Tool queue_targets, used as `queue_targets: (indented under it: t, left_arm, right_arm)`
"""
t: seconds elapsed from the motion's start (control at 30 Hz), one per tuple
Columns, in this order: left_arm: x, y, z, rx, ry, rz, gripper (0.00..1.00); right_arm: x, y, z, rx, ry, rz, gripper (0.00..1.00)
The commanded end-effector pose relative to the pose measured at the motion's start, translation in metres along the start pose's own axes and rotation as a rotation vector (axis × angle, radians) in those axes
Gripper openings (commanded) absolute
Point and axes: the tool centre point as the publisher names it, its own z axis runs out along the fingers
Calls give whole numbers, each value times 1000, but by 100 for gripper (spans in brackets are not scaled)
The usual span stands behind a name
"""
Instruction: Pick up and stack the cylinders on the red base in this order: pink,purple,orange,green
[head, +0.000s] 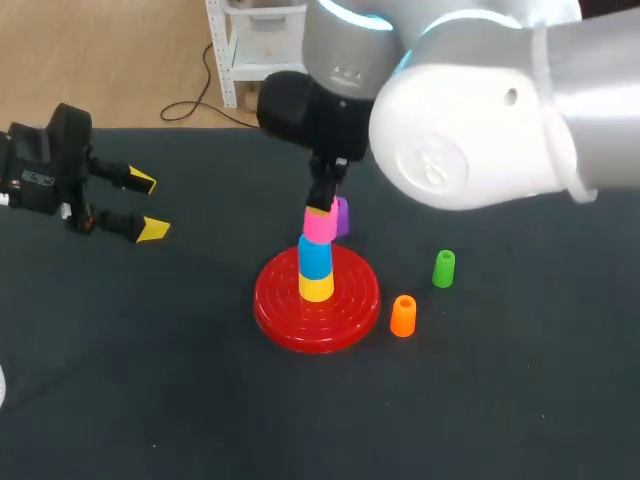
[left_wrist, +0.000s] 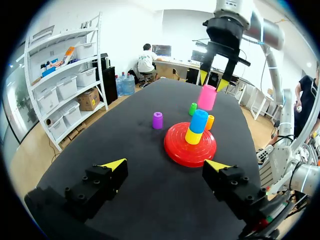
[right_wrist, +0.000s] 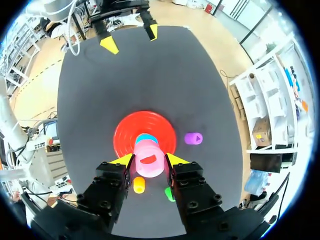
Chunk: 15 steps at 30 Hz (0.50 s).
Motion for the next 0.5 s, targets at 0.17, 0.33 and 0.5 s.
queue_targets:
  t: [0.17,0.33,0.5]
  left_arm:
    - [1,0,0,-1,-5,2,100]
    - [1,0,0,-1,-5,2,100]
    - [1,0,0,-1,-5,2,100]
  right_arm:
    - [-1,5,10,4,4,-4,0]
    - [-3,2,16,8,11,-2,0]
    - [-6,-1,19,1,20,-1,0]
